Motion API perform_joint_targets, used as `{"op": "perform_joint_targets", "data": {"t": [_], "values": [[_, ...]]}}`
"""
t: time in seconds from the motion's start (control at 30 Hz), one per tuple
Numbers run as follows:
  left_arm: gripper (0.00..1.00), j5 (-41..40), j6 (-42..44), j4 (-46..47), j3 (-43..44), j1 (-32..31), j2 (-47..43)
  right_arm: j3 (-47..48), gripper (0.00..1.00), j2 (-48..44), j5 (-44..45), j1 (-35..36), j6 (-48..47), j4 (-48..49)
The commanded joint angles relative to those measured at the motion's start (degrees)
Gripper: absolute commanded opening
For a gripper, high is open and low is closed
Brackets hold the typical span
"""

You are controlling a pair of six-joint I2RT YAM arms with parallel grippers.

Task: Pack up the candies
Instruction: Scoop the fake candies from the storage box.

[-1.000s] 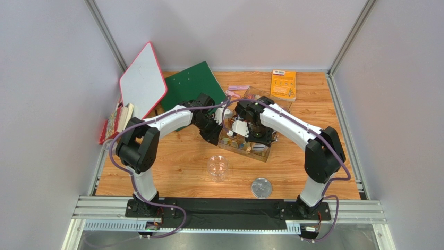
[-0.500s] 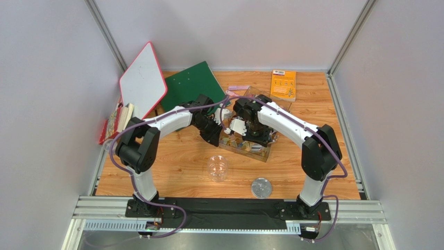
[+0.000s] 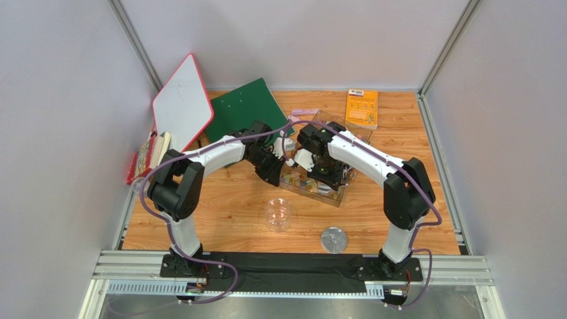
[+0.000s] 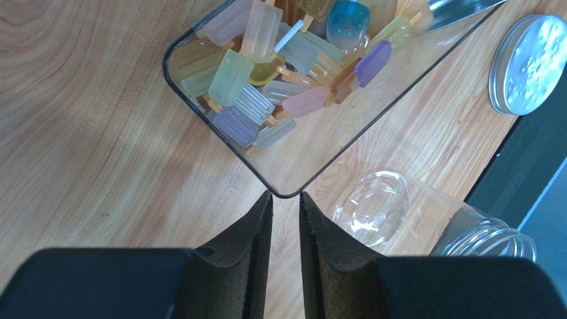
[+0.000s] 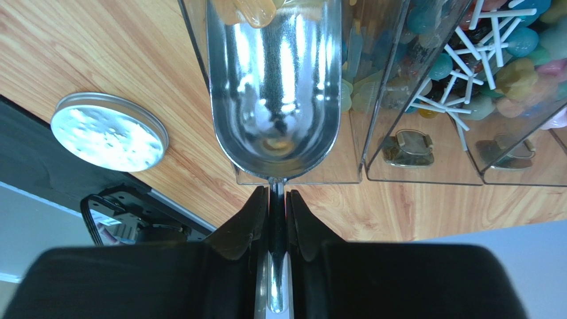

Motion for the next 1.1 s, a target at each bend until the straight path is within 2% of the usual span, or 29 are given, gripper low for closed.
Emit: {"op": "perform_joint_targets", "data": {"t": [0.0, 0.57, 0.7, 0.77, 0.87, 1.07], "values": [[0.28, 1.06, -0.44, 1.25, -0.25, 0.00, -1.19, -1.12, 0.00, -1.55, -2.15, 0.13, 5.22, 5.64], [0.28, 1.51, -0.44, 0.64, 1.06, 0.26, 0.04, 0.73, 0.00, 1.79, -1.09, 0.04, 12.34, 8.99], [0.26, -4.36, 1.67, -0.25, 2.30, 2.71, -3.64, 0.20, 0.00, 1.00, -0.30, -0.05, 12.25, 9.34], [0.21, -6.05, 3.33, 1.07, 2.91, 3.86, -4.27, -0.06, 0.00, 0.47, -0.39, -0.05, 12.25, 9.43], [0.10, -6.58, 3.61, 0.11, 6.67, 6.15, -1.47, 0.20, 0.00, 0.47, -0.13, -0.04, 11.90, 9.43], [0.09, -3.43, 1.68, 0.02, 13.54, 7.21, 8.80, 0.81, 0.00, 0.65, 0.40, -0.13, 12.51, 9.95]]}}
